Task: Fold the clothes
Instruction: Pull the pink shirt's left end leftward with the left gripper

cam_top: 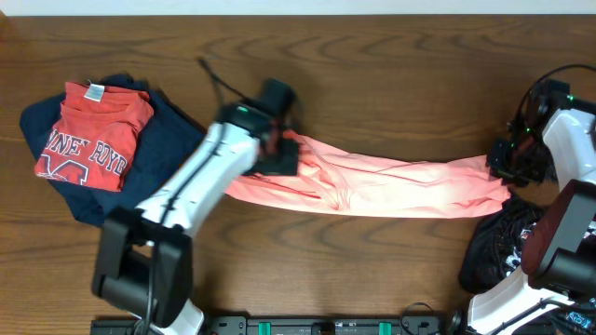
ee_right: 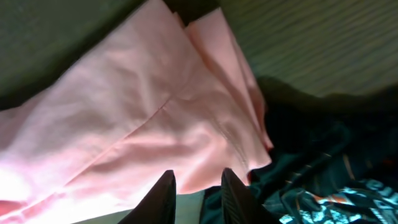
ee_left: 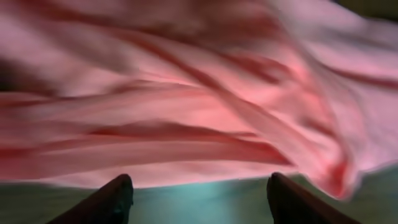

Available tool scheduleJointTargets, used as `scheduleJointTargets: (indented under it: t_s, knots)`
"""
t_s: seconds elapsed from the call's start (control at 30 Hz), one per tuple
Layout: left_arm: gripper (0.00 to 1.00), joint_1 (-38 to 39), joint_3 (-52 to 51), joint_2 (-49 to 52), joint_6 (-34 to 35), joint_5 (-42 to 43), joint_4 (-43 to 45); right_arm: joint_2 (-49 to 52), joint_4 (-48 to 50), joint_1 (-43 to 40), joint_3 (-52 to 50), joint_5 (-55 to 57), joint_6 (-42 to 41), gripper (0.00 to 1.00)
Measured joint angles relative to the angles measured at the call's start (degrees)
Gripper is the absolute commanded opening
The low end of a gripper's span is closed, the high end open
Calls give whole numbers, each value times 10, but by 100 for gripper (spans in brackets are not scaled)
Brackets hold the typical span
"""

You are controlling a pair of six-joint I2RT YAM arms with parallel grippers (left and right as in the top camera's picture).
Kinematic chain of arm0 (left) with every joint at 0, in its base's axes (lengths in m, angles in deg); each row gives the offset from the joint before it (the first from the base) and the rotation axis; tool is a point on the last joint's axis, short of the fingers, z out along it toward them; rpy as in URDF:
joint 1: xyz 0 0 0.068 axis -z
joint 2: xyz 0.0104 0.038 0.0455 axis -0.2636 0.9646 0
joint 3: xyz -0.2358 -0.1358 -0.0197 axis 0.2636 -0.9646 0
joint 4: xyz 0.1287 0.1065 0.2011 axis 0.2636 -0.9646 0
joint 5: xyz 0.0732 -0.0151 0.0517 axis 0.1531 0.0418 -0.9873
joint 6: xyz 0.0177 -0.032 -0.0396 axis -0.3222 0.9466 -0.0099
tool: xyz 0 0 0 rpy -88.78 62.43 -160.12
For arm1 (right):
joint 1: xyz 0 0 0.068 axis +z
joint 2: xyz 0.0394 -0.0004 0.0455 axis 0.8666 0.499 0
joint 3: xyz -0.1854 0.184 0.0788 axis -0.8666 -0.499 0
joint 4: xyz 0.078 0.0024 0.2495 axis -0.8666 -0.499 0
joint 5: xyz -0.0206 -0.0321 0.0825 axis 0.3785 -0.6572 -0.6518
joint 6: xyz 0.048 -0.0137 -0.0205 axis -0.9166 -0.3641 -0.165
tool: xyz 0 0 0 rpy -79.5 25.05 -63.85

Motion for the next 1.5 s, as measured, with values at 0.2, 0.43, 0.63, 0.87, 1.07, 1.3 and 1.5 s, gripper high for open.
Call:
scheduleJointTargets:
  t_s: [0.2, 0.43, 0.63, 0.87, 1.07, 1.3, 1.5]
  knots:
    - [80, -108, 0, 0, -2, -20, -10, 0, 40, 0, -47, -19, 4, 27]
    - [85, -157, 0, 0, 0, -23, -16, 0, 46, 0, -58, -23, 4, 30]
    - [70, -157, -31, 0, 2, -22, -19, 0, 47, 0, -58, -25, 4, 30]
    - [58, -157, -96, 4, 0, -18, -6, 0, 47, 0, -58, -26, 4, 31]
    - [58, -157, -118, 5, 0, -16, 129, 0, 48, 0, -58, -27, 4, 31]
    - [59, -157, -148, 32, 0, 17, 271, 0, 47, 0, -58, -27, 4, 31]
    - [67, -157, -150, 49, -4, 27, 301, 0, 47, 0, -58, -27, 4, 32]
